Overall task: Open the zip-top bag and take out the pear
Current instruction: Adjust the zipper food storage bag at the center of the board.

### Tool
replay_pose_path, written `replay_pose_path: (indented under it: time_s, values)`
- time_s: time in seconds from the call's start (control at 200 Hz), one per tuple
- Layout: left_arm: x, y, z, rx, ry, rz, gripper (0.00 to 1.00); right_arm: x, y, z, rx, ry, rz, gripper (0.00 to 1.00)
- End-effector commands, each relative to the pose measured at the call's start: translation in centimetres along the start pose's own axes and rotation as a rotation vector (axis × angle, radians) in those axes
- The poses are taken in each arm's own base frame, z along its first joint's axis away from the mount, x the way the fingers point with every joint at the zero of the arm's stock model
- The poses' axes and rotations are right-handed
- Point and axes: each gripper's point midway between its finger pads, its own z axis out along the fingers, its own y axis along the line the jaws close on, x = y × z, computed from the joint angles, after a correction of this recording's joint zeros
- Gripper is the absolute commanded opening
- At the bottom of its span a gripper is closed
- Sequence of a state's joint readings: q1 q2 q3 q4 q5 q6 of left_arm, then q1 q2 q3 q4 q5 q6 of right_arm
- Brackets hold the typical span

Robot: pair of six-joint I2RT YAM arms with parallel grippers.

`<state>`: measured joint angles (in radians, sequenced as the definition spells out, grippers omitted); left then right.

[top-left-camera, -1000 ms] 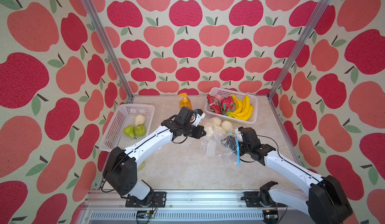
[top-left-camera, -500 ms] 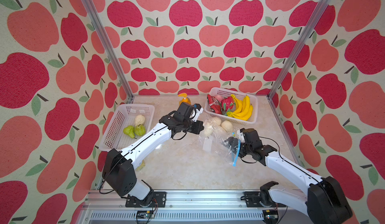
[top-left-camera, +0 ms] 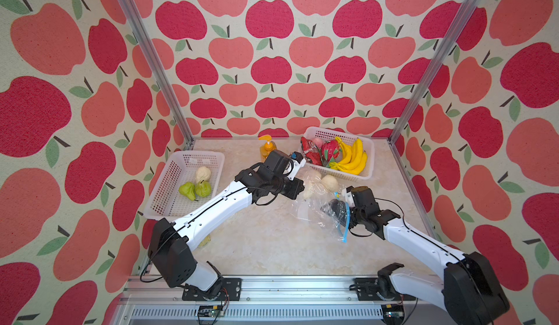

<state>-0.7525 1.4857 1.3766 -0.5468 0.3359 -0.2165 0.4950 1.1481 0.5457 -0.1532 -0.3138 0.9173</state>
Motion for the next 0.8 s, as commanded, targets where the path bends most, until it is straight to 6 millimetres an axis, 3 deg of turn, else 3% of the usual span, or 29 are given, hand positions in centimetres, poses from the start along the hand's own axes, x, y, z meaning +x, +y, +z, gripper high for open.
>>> replay_pose_path:
  time_s: [0.0,0.1,0.29,0.35,0.51,0.62,0.79]
  values:
    - [-3.7,-0.9,-3.3,-0.037,-0.122,0.096,0.00,-1.0,1.3,-0.3,-0.033,-0.021,-0.027,0.81]
    - [-4.3,-0.8,-2.9,-0.043,-0.117,0.112,0.00,-1.1,1.4,-0.3,-0.034,-0.027,-0.028,0.81]
    - [-0.6,1.1,-0.1,-0.060,-0.031,0.027,0.00,-1.3,1.3,-0.7,-0.032,-0.045,-0.039,0.83]
    - [-0.5,0.6,-0.7,-0.051,-0.021,0.033,0.00,-1.3,1.5,-0.8,-0.033,-0.045,-0.050,0.83]
    - [-2.9,-1.0,-2.8,-0.015,-0.104,0.098,0.00,-1.8,1.9,-1.0,-0.038,-0.056,-0.057,0.84]
    - [-2.9,-2.3,-3.2,0.018,-0.117,0.120,0.00,-1.9,2.1,-1.1,-0.046,-0.062,-0.050,0.84]
    - [0.7,1.1,-0.1,-0.043,-0.003,0.021,0.00,-1.7,1.7,-1.3,-0.031,-0.067,-0.042,0.84]
